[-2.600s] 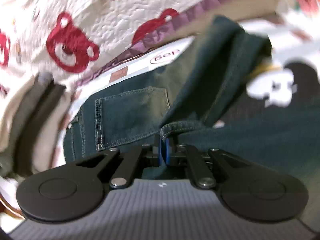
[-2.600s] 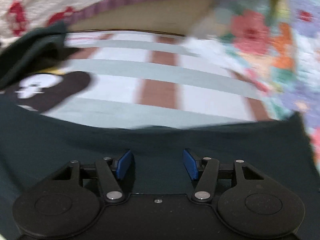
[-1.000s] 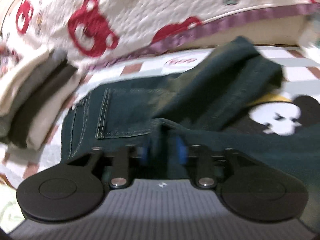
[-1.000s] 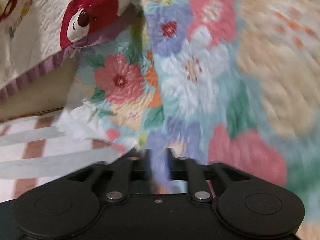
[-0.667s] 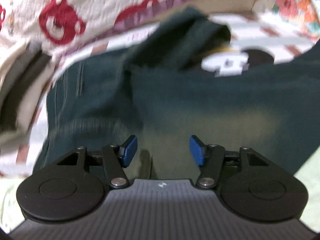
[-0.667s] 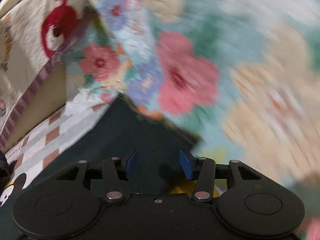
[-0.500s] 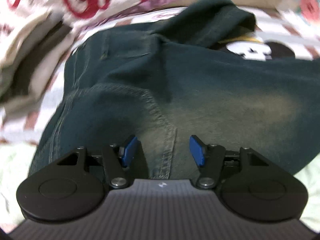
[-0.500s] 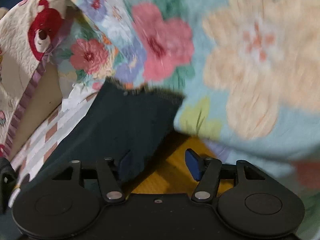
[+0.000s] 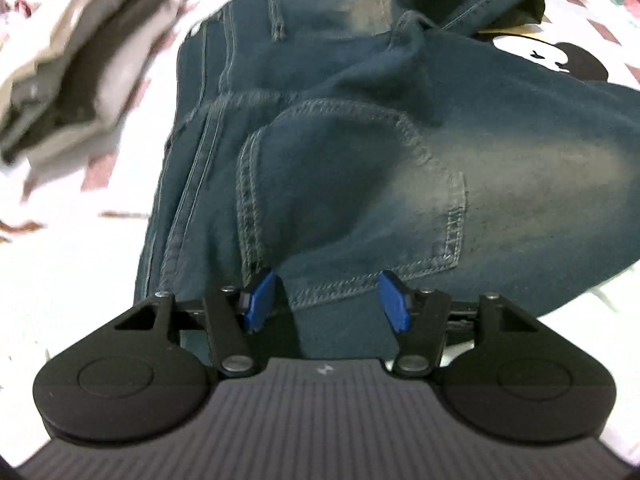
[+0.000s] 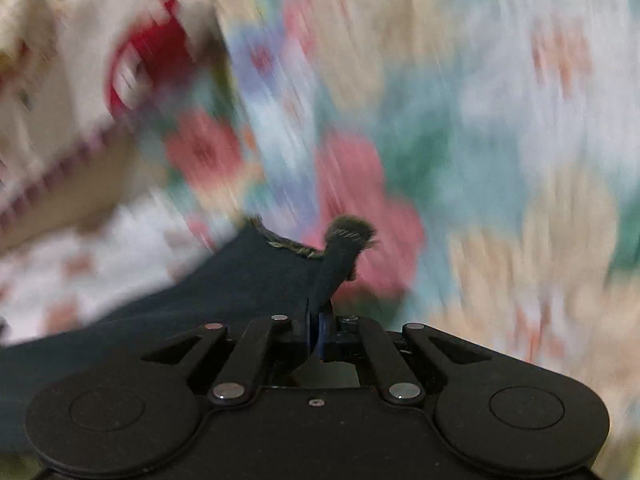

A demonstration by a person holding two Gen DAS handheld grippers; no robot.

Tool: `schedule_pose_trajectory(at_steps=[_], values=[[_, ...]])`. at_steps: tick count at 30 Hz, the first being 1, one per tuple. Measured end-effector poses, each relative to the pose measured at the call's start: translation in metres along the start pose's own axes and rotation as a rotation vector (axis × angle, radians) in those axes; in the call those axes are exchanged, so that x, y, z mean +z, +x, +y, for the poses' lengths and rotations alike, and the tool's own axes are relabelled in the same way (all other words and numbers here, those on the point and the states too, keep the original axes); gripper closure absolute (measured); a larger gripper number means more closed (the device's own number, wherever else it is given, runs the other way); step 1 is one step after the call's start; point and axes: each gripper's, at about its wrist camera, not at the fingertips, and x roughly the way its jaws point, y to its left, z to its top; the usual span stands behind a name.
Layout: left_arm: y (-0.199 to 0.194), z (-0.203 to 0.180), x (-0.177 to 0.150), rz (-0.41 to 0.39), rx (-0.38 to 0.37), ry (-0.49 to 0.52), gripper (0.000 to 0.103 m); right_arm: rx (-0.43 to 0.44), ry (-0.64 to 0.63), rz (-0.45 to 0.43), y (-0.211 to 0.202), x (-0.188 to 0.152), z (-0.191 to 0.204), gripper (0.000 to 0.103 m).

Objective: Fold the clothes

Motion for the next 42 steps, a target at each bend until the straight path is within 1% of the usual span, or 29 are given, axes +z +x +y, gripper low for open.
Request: schedule_pose_trajectory(at_steps=[2,3,4,5,6,7,8,9,11,12,14,16,18,21,23,24,25,27,29,31,32,33,35,36,37,39,42], values=[[-0.004,0.012,0.001,0.0,0.0,-0.052,0.046,-0.054,-0.003,0.06,0.008,-0.01,-0.002,0.096],[-0.007,0.019,0.002,-0.007,-0.002,-0.081,0.046,-0.086,-0.006,0.06,0.005,-0.011,0.0,0.091],[-0.01,0.025,0.002,-0.019,-0.008,-0.115,0.046,-0.11,-0.003,0.049,-0.001,-0.009,0.004,0.089],[-0.014,0.032,0.002,-0.041,-0.024,-0.157,0.046,-0.134,0.0,0.038,-0.007,-0.007,0.008,0.081],[-0.018,0.04,0.001,-0.064,-0.04,-0.199,0.046,-0.15,-0.001,0.024,-0.013,-0.005,0.012,0.078],[-0.023,0.046,0.0,-0.09,-0.052,-0.239,0.045,-0.143,-0.017,0.0,-0.022,-0.001,0.018,0.078],[-0.027,0.052,0.0,-0.118,-0.056,-0.27,0.044,-0.136,-0.032,-0.024,-0.03,0.002,0.024,0.073],[-0.029,0.056,0.0,-0.132,-0.06,-0.294,0.043,-0.122,-0.049,-0.046,-0.038,0.006,0.031,0.065],[-0.031,0.066,0.003,-0.149,-0.078,-0.338,0.043,-0.045,-0.089,-0.081,-0.051,0.017,0.052,0.058],[-0.03,0.071,0.004,-0.152,-0.089,-0.357,0.043,0.0,-0.105,-0.088,-0.056,0.021,0.063,0.057],[-0.025,0.075,0.01,-0.147,-0.093,-0.371,0.043,0.128,-0.11,-0.042,-0.057,0.026,0.091,0.057],[-0.021,0.076,0.018,-0.151,-0.087,-0.362,0.043,0.261,-0.12,0.019,-0.057,0.023,0.127,0.057],[-0.019,0.072,0.031,-0.162,-0.094,-0.337,0.043,0.366,-0.186,0.081,-0.056,0.021,0.175,0.057],[-0.023,0.065,0.05,-0.205,-0.135,-0.273,0.043,0.523,-0.285,0.17,-0.056,0.018,0.247,0.057],[-0.026,0.06,0.064,-0.235,-0.16,-0.232,0.042,0.621,-0.357,0.201,-0.068,0.021,0.3,0.056],[-0.026,0.059,0.072,-0.252,-0.17,-0.217,0.041,0.652,-0.402,0.206,-0.078,0.023,0.326,0.055],[-0.025,0.058,0.08,-0.273,-0.181,-0.201,0.041,0.679,-0.464,0.212,-0.084,0.032,0.354,0.055],[-0.021,0.053,0.1,-0.33,-0.217,-0.164,0.04,0.728,-0.591,0.224,-0.096,0.05,0.409,0.048],[-0.015,0.042,0.122,-0.381,-0.253,-0.126,0.038,0.739,-0.743,0.242,-0.102,0.071,0.459,0.047],[-0.006,0.026,0.144,-0.425,-0.288,-0.085,0.036,0.747,-0.89,0.255,-0.101,0.085,0.506,0.043],[-0.001,0.014,0.154,-0.429,-0.307,-0.059,0.036,0.76,-0.961,0.258,-0.098,0.087,0.525,0.041],[0.006,0.004,0.162,-0.423,-0.327,-0.03,0.036,0.766,-1.036,0.259,-0.094,0.087,0.544,0.041],[0.019,-0.014,0.173,-0.408,-0.363,0.037,0.034,0.737,-1.207,0.243,-0.081,0.077,0.574,0.041],[0.026,-0.023,0.177,-0.399,-0.379,0.072,0.033,0.718,-1.255,0.221,-0.071,0.071,0.584,0.041],[0.034,-0.031,0.18,-0.39,-0.388,0.106,0.032,0.698,-1.282,0.21,-0.06,0.065,0.592,0.041],[0.052,-0.042,0.184,-0.38,-0.376,0.158,0.032,0.656,-1.215,0.245,-0.035,0.059,0.594,0.041],[0.054,-0.034,0.185,-0.401,-0.393,0.121,0.032,0.603,-1.125,0.311,-0.002,0.047,0.591,0.042]])
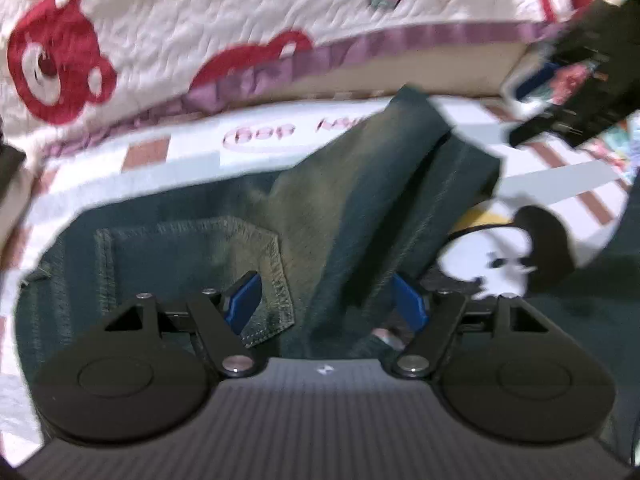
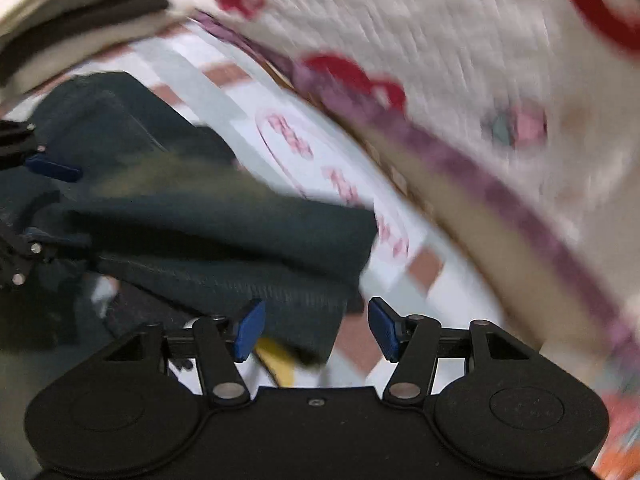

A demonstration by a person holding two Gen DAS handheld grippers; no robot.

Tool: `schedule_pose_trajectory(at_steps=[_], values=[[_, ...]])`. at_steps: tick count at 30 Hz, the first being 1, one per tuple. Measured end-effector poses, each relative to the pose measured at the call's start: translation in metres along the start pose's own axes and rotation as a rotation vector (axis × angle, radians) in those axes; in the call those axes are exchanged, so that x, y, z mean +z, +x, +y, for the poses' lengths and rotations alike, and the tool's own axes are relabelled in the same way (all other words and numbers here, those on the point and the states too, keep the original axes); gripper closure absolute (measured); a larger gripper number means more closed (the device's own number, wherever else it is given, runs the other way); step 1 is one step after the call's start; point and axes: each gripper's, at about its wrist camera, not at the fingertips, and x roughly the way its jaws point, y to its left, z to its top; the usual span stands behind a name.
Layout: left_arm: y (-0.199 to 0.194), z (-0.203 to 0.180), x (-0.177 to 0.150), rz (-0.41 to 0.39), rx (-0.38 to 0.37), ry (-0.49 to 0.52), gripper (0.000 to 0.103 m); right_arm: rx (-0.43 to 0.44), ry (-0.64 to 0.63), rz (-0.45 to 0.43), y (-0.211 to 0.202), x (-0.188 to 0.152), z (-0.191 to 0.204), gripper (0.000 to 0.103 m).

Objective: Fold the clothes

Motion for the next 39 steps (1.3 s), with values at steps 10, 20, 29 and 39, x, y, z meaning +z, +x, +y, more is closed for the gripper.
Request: schedule_pose_trajectory(at_steps=[10,20,29,39], values=[[-0.003,0.029,0.0,-0.095,-0.027,-0.114,0.099,0.059,0.182,-0.004,0.04,-0.051,-0.01,0.042],[-0.035,0.057,-0.037,-0.147,0.043,-0.205,0.098,0.22,0.55,-0.176,0.063,-0.078,-0.006,0.04],[-0.028,0.068,-0.042,-0.121,-0.033,-0.266,0.1,0.14,0.63,-0.291,0.09,-0.084,0.019,0.039],[-0.048,0.06,-0.04,-0.21,-0.086,-0.283,0.101,0.137,0.766,-0.662,0.0,-0.023,-0.012,0.099]])
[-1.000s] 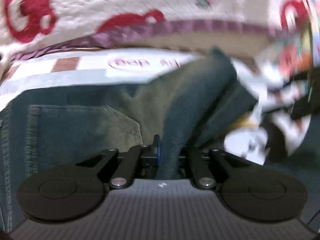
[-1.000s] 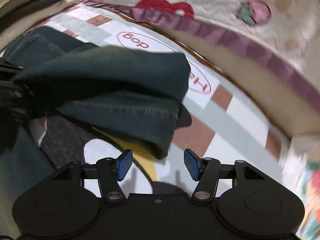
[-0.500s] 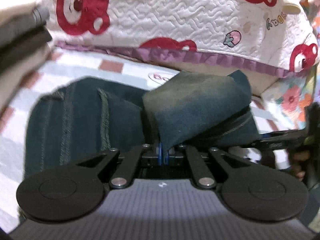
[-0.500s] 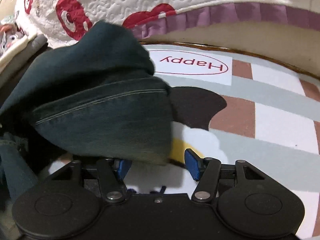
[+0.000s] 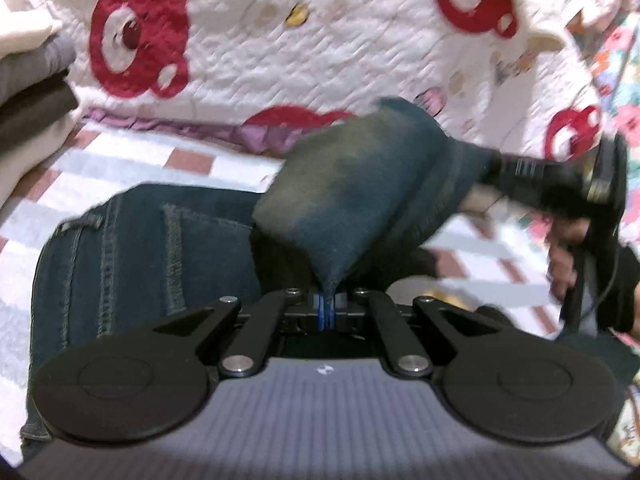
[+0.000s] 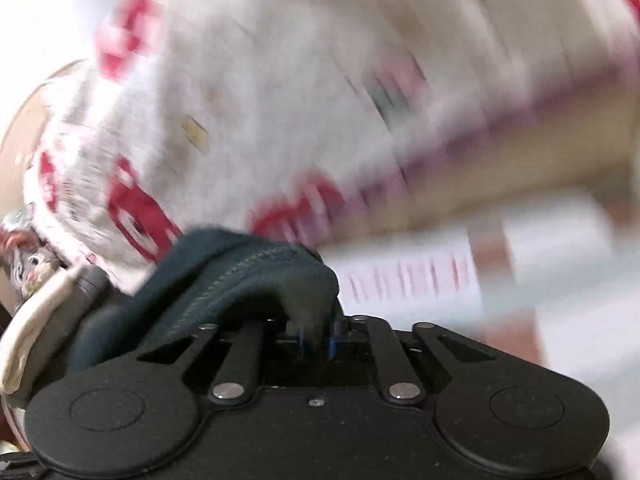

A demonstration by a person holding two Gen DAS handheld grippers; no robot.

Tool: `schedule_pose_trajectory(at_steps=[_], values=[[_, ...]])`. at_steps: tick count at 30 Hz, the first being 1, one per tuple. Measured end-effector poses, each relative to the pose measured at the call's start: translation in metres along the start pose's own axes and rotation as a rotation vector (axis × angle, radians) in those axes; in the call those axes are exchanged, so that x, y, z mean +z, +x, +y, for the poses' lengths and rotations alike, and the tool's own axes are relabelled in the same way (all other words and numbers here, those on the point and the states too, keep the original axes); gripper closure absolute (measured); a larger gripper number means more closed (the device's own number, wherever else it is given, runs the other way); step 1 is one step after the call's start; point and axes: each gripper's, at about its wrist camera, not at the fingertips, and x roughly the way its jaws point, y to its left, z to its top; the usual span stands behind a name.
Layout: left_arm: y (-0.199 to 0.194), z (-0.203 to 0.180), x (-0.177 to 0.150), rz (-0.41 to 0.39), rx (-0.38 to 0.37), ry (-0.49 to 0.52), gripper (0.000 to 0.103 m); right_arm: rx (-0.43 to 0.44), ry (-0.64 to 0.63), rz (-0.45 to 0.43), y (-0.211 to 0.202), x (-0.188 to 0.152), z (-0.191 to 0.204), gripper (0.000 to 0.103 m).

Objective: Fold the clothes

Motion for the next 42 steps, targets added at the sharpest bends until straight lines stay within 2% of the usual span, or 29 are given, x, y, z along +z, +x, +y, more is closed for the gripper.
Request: schedule_pose_trajectory(at_steps=[3,5,8,10,12,15,18,19,20,22,24,28,30,32,35,38,41,42], values=[[-0.011,-0.004,0.005,-0.016,-0.02,-0.045,0.1,-0.084,-0.421,-0.195,-0.05,0.042,0.076,0.101],[-0.012,0.001,0.004,0.024,0.002,-0.137,0.101,-0.092,-0.656,-0.248,-0.07,0.045,0.114,0.103],[-0.01,0.011,-0.001,0.035,0.11,-0.155,0.1,-0.001,-0.628,-0.109,-0.077,0.043,0.124,0.103],[-0.008,0.016,-0.002,0.031,0.128,-0.155,0.1,0.008,-0.609,0.015,-0.062,0.024,0.111,0.103],[-0.006,0.018,-0.002,0.034,0.117,-0.153,0.1,-0.014,-0.569,0.072,-0.048,0.0,0.087,0.091],[-0.003,0.021,-0.003,0.038,0.102,-0.15,0.1,-0.121,-0.44,0.199,-0.026,-0.026,0.045,0.083],[0.001,0.024,-0.003,0.042,0.086,-0.147,0.1,-0.196,-0.217,0.285,-0.017,-0.04,0.001,0.071],[0.002,0.025,-0.003,0.043,0.081,-0.146,0.1,-0.222,-0.137,0.29,-0.016,-0.043,-0.014,0.066],[0.003,0.026,-0.003,0.044,0.076,-0.144,0.1,-0.233,-0.05,0.302,-0.016,-0.044,-0.028,0.058],[0.003,0.025,-0.003,0.049,0.047,-0.134,0.101,-0.184,0.143,0.307,-0.009,-0.04,-0.057,0.057],[0.001,0.021,-0.002,0.054,0.008,-0.118,0.1,-0.127,0.324,0.335,0.005,-0.031,-0.084,0.042],[-0.004,0.013,0.0,0.065,-0.069,-0.088,0.101,-0.073,0.628,0.554,0.045,-0.031,-0.108,0.039],[-0.006,0.009,0.001,0.07,-0.108,-0.072,0.101,-0.039,0.736,0.609,0.049,-0.037,-0.105,0.037],[-0.008,0.005,0.002,0.076,-0.147,-0.057,0.102,-0.004,0.763,0.608,0.048,-0.044,-0.096,0.036],[-0.011,-0.001,0.003,0.084,-0.205,-0.033,0.102,-0.043,0.749,0.613,0.054,-0.051,-0.097,0.036],[-0.014,-0.007,0.004,0.092,-0.263,-0.01,0.102,-0.094,0.68,0.601,0.063,-0.045,-0.1,0.036],[-0.008,-0.013,-0.001,0.15,-0.311,-0.025,0.102,-0.05,0.626,0.613,0.081,-0.046,-0.101,0.033],[-0.006,-0.015,-0.003,0.174,-0.326,-0.033,0.102,-0.032,0.612,0.614,0.084,-0.048,-0.101,0.036]])
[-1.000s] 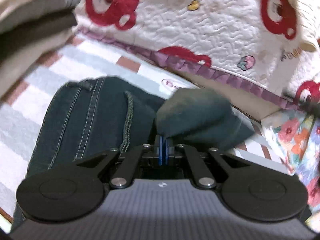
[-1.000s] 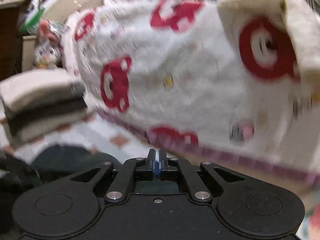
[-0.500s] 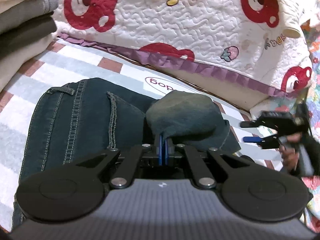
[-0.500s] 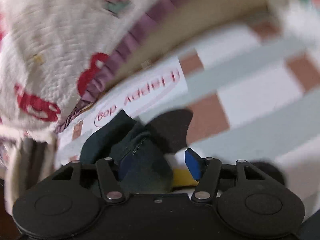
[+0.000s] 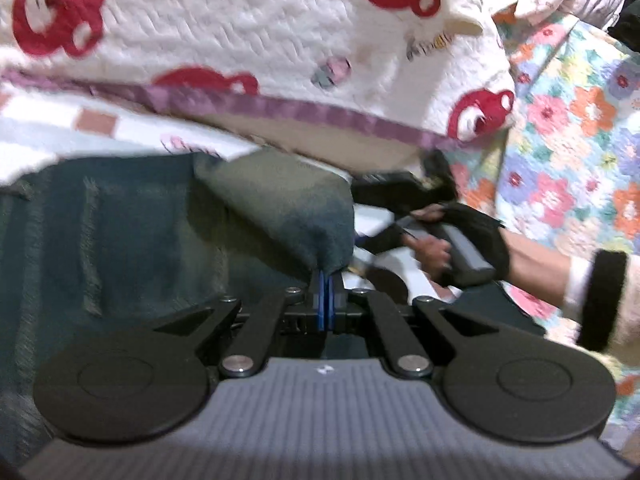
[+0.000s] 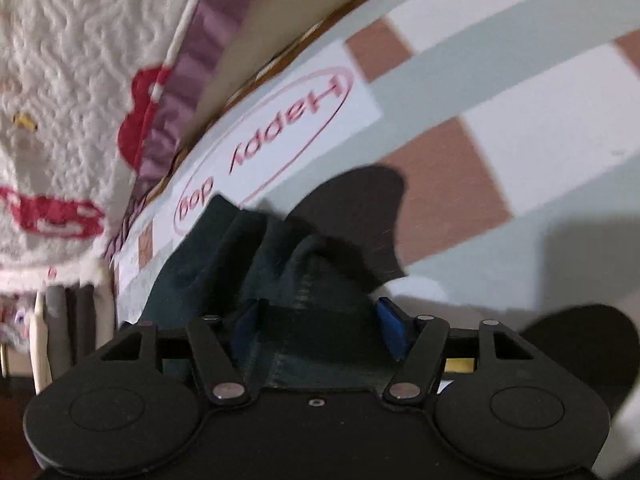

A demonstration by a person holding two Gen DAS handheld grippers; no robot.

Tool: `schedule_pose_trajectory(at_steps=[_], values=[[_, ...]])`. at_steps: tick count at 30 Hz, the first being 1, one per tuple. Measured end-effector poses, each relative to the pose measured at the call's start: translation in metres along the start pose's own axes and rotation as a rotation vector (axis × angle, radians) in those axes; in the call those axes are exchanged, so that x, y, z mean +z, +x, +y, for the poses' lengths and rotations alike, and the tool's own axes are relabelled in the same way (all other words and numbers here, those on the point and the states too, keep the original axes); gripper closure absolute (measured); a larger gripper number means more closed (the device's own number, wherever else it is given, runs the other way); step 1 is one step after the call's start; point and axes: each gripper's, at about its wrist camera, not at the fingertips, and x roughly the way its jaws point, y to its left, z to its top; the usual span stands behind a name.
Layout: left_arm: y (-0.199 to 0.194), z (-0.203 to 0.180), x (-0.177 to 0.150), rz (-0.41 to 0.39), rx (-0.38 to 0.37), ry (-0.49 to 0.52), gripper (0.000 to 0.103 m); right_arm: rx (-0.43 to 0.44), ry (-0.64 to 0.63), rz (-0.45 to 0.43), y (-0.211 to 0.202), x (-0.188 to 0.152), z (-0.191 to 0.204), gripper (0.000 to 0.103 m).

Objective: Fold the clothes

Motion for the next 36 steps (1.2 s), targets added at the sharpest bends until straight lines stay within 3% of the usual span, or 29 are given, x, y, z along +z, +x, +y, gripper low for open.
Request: schedule_pose_trajectory(at_steps=[1,2,3,7,9,10,11,13,16,19,23,26,28,29,31,34,36], values=[[0.004,-0.001,-0.002,0.024,-0.013,-0.01,0.102,0.007,-0.038,-0.012,0.001,-0.004,0.003,0.044],[0.007,-0.001,-0.003,0.046,-0.019,-0.01,0.102,0.019,-0.072,-0.025,0.002,-0.008,0.006,0.067],[0.008,-0.002,-0.004,0.061,-0.016,0.001,0.101,0.058,-0.095,-0.043,-0.001,-0.011,0.01,0.081],[-0.007,-0.003,0.003,0.019,-0.017,0.05,0.098,0.288,-0.109,-0.122,-0.024,-0.034,0.027,0.085],[-0.03,0.004,0.013,-0.078,-0.072,0.057,0.092,0.39,-0.138,-0.119,-0.036,-0.047,0.043,0.086],[-0.043,0.009,0.018,-0.132,-0.096,0.035,0.083,0.437,-0.164,-0.111,-0.041,-0.053,0.053,0.086],[-0.055,0.019,0.023,-0.197,-0.1,-0.035,0.067,0.479,-0.196,-0.099,-0.047,-0.059,0.063,0.086],[-0.077,0.04,0.03,-0.31,-0.105,-0.17,0.052,0.52,-0.297,-0.054,-0.054,-0.073,0.087,0.086],[-0.086,0.074,0.029,-0.339,-0.093,-0.32,0.052,0.534,-0.445,0.042,-0.052,-0.097,0.122,0.086],[-0.085,0.081,0.028,-0.313,0.003,-0.294,0.05,0.507,-0.601,0.138,-0.04,-0.128,0.149,0.086],[-0.08,0.078,0.029,-0.288,0.028,-0.279,0.04,0.468,-0.766,0.247,-0.021,-0.174,0.17,0.086],[-0.07,0.077,0.026,-0.244,0.13,-0.219,0.033,0.419,-0.889,0.307,-0.01,-0.205,0.177,0.086],[-0.057,0.077,0.023,-0.186,0.19,-0.175,0.035,0.398,-0.934,0.342,-0.007,-0.217,0.176,0.086],[-0.049,0.078,0.022,-0.137,0.196,-0.158,0.049,0.39,-0.952,0.353,-0.007,-0.219,0.175,0.086],[-0.036,0.078,0.019,-0.056,0.209,-0.125,0.097,0.372,-0.984,0.357,-0.013,-0.22,0.173,0.085],[-0.047,0.07,0.023,-0.091,0.237,-0.085,0.099,0.383,-0.938,0.335,-0.036,-0.203,0.168,0.079],[-0.053,0.065,0.025,-0.113,0.255,-0.059,0.099,0.411,-0.876,0.315,-0.054,-0.185,0.162,0.064]])
